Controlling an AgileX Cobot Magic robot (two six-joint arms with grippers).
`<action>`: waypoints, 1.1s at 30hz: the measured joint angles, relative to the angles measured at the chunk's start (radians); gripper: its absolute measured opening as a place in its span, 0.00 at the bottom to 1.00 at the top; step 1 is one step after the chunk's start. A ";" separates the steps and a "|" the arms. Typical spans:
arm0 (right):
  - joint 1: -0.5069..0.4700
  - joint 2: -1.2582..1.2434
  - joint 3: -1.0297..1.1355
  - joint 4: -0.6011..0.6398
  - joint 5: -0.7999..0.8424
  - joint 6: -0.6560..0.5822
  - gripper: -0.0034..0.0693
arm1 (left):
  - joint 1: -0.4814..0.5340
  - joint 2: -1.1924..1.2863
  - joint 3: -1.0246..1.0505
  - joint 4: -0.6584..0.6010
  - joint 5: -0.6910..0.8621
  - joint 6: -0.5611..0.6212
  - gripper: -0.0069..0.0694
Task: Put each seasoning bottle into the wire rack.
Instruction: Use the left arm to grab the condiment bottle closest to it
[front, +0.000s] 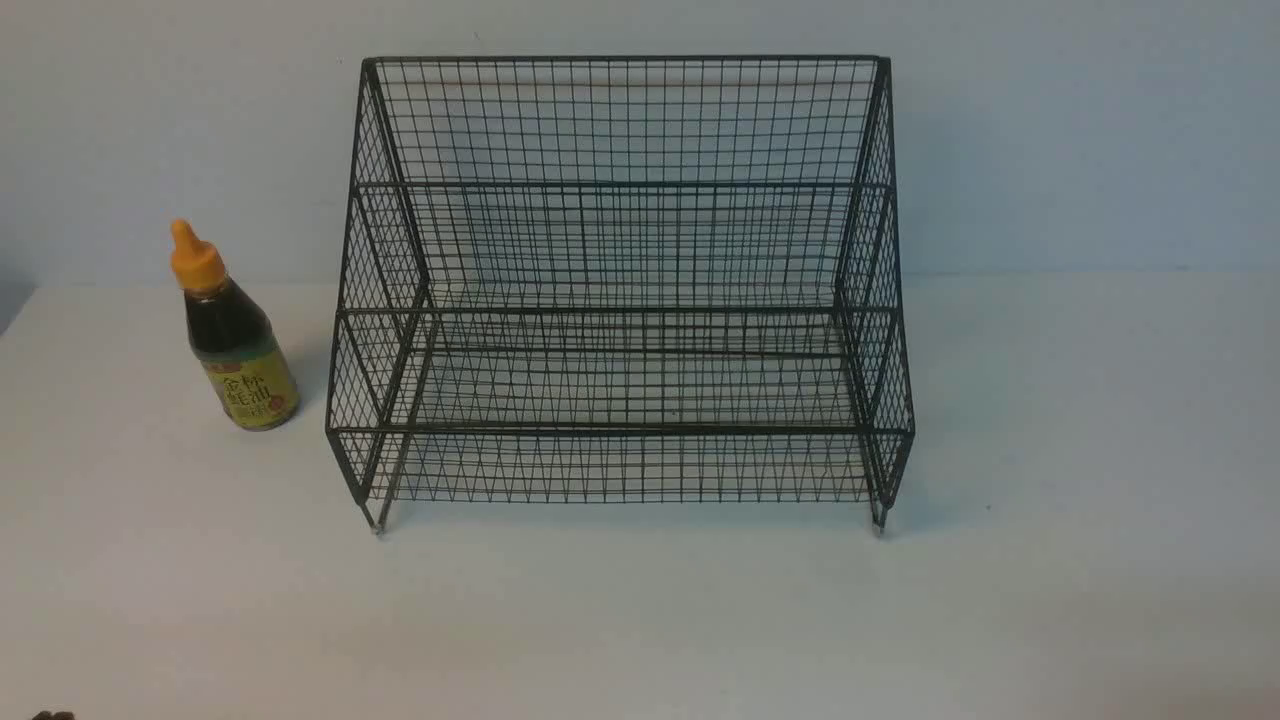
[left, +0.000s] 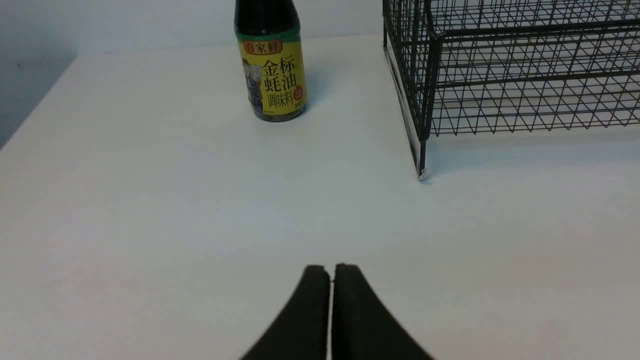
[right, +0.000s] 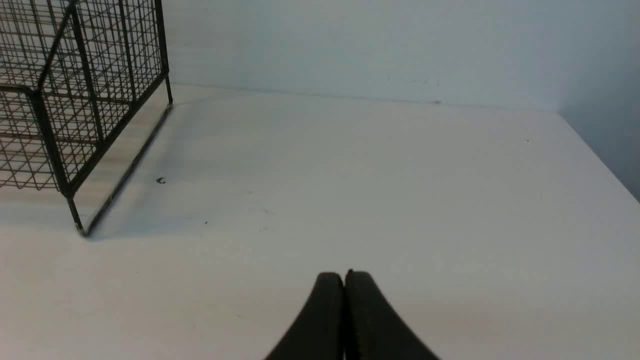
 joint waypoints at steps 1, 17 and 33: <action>0.000 0.000 0.000 0.000 0.000 0.000 0.03 | 0.000 0.000 0.000 0.000 0.000 0.000 0.08; 0.000 0.000 0.000 0.000 0.000 0.000 0.03 | 0.000 0.000 0.000 0.000 0.000 0.000 0.08; 0.000 0.000 0.000 0.000 0.000 0.000 0.03 | 0.000 0.000 0.002 -0.088 -0.105 -0.083 0.08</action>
